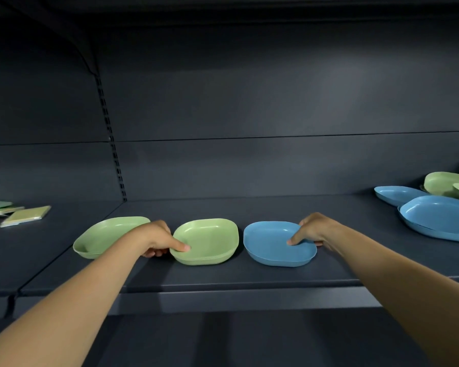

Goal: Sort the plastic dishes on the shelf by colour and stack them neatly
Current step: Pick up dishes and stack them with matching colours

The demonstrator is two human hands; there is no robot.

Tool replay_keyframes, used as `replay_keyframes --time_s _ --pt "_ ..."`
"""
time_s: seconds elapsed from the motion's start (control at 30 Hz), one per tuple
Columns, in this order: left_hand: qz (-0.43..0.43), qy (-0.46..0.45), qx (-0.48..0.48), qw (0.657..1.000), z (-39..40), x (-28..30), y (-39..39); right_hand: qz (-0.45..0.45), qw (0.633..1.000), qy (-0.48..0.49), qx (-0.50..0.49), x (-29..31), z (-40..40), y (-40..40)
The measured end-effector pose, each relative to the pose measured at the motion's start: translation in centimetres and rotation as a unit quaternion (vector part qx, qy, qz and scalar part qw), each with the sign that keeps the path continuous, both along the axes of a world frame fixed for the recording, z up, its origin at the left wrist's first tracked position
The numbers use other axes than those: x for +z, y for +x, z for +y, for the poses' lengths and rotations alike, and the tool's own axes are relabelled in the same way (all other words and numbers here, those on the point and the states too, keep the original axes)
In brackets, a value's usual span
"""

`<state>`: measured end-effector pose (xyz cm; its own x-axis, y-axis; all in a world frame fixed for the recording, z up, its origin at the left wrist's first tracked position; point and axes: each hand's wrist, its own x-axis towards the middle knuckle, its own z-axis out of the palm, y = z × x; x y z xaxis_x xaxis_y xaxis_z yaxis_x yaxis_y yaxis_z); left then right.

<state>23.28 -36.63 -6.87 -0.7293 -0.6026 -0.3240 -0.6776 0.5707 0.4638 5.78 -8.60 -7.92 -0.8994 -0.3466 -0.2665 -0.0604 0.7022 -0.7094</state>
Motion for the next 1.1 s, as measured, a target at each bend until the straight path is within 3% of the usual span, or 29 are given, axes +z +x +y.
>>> replay_keyframes --time_s 0.23,0.37,0.43,0.53,0.6,0.7,0.93,1.1 --pt "0.007 -0.116 -0.041 0.992 1.7 1.8 -0.5 0.057 0.998 -0.028 -0.012 0.3 0.4 0.8" --pt "0.080 -0.158 -0.043 0.983 4.6 4.5 -2.1 0.199 0.980 0.018 0.004 3.3 3.4 0.6" --pt "0.099 -0.174 -0.067 0.977 6.5 6.0 -3.4 0.301 0.948 0.100 0.026 5.5 6.3 -0.2" --pt "0.109 -0.237 -0.108 0.959 10.3 7.0 -6.2 0.429 0.864 0.257 0.060 8.1 11.1 -2.3" --pt "0.107 -0.291 -0.145 0.940 13.6 7.2 -8.5 0.461 0.824 0.324 0.063 9.1 14.3 -3.7" --pt "0.120 -0.327 -0.193 0.917 19.2 7.8 -12.4 0.476 0.799 0.364 0.059 10.3 18.8 -6.0" --pt "0.127 -0.306 -0.230 0.915 31.0 8.5 -19.6 0.456 0.809 0.366 0.067 11.0 27.2 -12.5" --pt "0.122 -0.228 -0.206 0.944 35.8 6.9 -23.7 0.392 0.848 0.329 0.137 10.0 31.1 -17.5"
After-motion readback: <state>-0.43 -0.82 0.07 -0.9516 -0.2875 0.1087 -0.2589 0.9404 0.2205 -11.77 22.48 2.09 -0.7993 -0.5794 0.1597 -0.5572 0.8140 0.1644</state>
